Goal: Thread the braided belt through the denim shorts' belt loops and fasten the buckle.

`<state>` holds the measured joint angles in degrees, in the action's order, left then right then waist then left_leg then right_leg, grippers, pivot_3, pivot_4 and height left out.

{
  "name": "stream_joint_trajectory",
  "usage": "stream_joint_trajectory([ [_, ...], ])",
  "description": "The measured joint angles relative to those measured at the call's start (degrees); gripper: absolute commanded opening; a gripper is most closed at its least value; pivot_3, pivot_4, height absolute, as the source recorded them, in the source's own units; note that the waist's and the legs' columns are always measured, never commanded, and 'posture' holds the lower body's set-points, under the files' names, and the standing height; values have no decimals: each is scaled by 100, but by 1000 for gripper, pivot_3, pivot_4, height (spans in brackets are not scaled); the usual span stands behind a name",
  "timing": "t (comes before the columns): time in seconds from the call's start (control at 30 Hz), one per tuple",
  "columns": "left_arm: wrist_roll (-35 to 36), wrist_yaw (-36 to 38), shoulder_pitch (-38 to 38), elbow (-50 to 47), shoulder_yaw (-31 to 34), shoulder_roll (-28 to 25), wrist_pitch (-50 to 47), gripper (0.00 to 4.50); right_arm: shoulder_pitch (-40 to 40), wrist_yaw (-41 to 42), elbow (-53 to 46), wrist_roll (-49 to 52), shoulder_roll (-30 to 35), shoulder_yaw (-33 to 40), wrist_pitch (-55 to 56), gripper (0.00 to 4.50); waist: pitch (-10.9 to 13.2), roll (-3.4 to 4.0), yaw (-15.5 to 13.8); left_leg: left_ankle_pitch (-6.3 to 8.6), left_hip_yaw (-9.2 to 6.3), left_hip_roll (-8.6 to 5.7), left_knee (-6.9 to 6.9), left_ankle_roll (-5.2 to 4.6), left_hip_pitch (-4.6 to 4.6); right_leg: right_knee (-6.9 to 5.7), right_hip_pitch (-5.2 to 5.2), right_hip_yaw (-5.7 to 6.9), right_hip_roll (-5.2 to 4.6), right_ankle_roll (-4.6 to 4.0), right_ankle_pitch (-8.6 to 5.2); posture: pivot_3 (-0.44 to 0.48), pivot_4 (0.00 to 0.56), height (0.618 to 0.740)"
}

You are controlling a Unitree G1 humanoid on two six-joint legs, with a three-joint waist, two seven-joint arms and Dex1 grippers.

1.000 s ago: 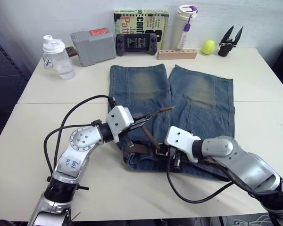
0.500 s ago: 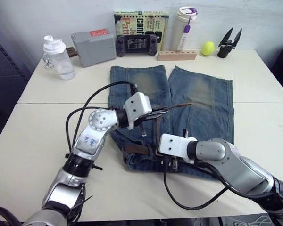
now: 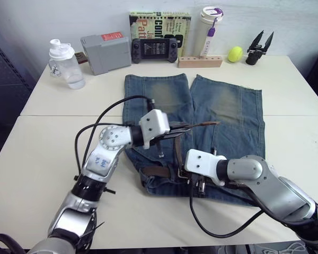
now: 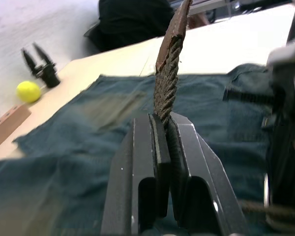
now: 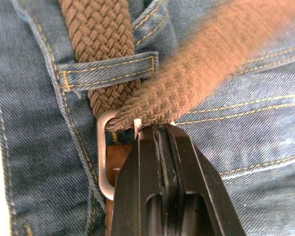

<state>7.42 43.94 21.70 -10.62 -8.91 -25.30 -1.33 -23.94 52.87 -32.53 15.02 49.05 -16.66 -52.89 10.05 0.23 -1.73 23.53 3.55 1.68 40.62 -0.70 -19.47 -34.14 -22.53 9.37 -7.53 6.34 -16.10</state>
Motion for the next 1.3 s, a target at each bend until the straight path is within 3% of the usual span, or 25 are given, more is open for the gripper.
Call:
stream_joint_trajectory([
  [0.33,-69,-287,-259,-661,9,27,-106,0,-277,768,749,366,300,294,299,44,10,16,37,0,10,0,-2,0,2,-2,-5,-4,10,2,1,0,150,731],
  [0.8,-68,-379,-369,-701,2,30,-274,0,-390,703,820,452,-114,-71,295,44,13,20,35,0,9,0,-1,0,0,-4,-6,-4,9,2,1,0,150,731],
  [1.3,-69,-386,-338,-700,2,24,-276,0,-369,580,799,324,-118,-150,445,44,13,20,34,0,11,0,-1,0,3,-5,-6,-5,9,2,1,0,150,731],
])
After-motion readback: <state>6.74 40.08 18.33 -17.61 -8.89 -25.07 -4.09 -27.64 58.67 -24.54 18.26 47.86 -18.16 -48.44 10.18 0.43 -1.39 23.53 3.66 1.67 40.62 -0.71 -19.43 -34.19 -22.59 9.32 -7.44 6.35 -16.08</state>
